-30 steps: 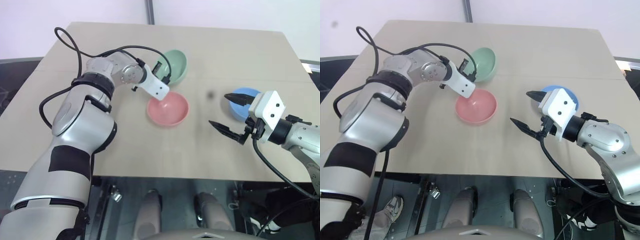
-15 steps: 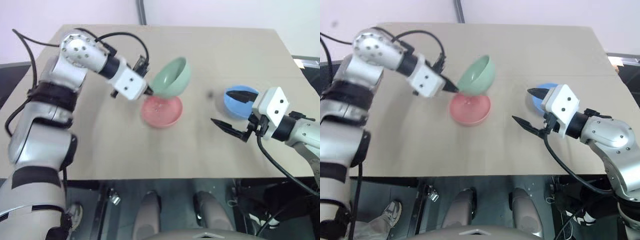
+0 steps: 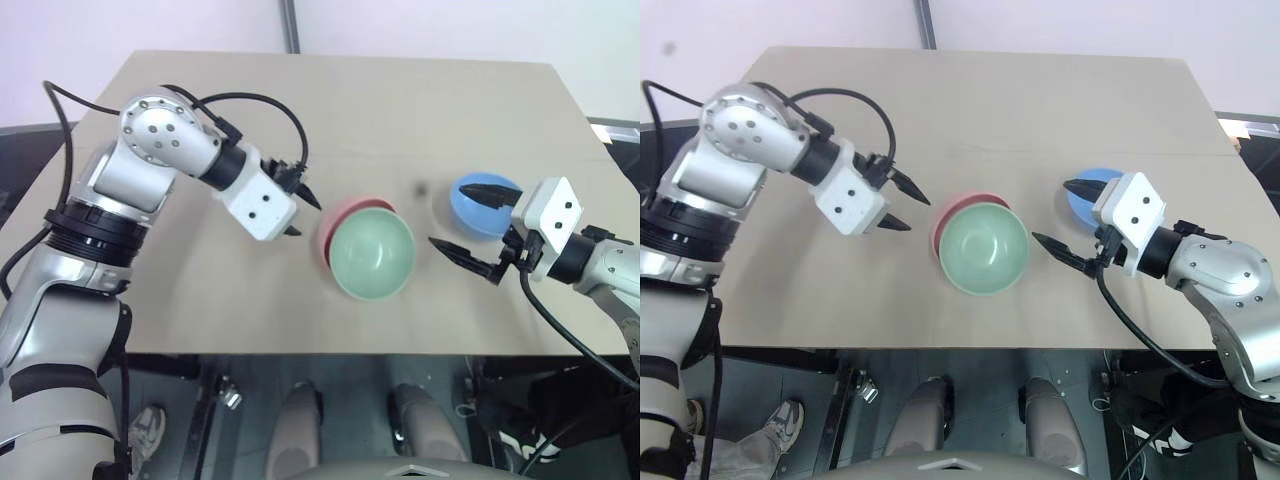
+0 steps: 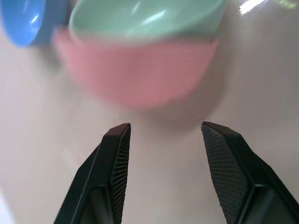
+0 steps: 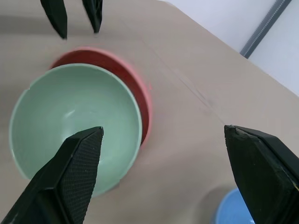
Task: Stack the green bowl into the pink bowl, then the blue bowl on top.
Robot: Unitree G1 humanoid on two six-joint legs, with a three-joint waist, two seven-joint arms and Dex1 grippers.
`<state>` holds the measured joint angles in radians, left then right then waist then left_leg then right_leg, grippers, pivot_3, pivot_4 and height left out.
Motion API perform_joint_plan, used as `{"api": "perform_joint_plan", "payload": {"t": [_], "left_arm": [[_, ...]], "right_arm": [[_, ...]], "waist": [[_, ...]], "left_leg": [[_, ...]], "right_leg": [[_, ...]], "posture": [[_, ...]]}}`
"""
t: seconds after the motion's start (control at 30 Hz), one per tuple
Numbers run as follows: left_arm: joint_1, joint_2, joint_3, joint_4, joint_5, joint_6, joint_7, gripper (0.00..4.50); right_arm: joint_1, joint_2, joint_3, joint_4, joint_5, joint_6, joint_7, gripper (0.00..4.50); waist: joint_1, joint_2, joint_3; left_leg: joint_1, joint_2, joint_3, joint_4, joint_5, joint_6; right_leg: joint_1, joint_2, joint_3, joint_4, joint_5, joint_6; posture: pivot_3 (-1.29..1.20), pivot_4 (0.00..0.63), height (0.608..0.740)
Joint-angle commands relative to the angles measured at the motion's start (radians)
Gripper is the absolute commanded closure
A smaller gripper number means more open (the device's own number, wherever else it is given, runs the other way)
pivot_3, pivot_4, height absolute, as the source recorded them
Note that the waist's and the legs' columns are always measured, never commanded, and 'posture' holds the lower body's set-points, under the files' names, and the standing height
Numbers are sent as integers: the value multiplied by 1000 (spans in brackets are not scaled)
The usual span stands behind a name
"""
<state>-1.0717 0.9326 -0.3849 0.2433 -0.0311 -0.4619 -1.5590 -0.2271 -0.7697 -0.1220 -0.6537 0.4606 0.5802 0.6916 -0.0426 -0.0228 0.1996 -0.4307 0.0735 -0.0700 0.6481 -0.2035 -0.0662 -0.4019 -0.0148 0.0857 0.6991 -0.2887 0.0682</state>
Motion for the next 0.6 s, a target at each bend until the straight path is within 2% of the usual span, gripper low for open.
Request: {"api": "perform_joint_plan", "payload": {"t": [0.03,0.6], "left_arm": [[56,40,78,-98,7,87,49,1890],[229,14,167,-364,-47,424,147,1890]], "right_arm": [[-6,4,-7,2,-15,-36,-2,0],[-52,3,10,23,-19,-28,4,0]], "waist": [[-1,0,0],[2,0,0]], "left_leg": [[0,0,0,0,0,0],[-1,0,-2,0,0,0]], "right_leg": [[0,0,0,0,0,0],[0,0,-2,0,0,0]], "posture": [[0,150,740],[0,150,740]]}}
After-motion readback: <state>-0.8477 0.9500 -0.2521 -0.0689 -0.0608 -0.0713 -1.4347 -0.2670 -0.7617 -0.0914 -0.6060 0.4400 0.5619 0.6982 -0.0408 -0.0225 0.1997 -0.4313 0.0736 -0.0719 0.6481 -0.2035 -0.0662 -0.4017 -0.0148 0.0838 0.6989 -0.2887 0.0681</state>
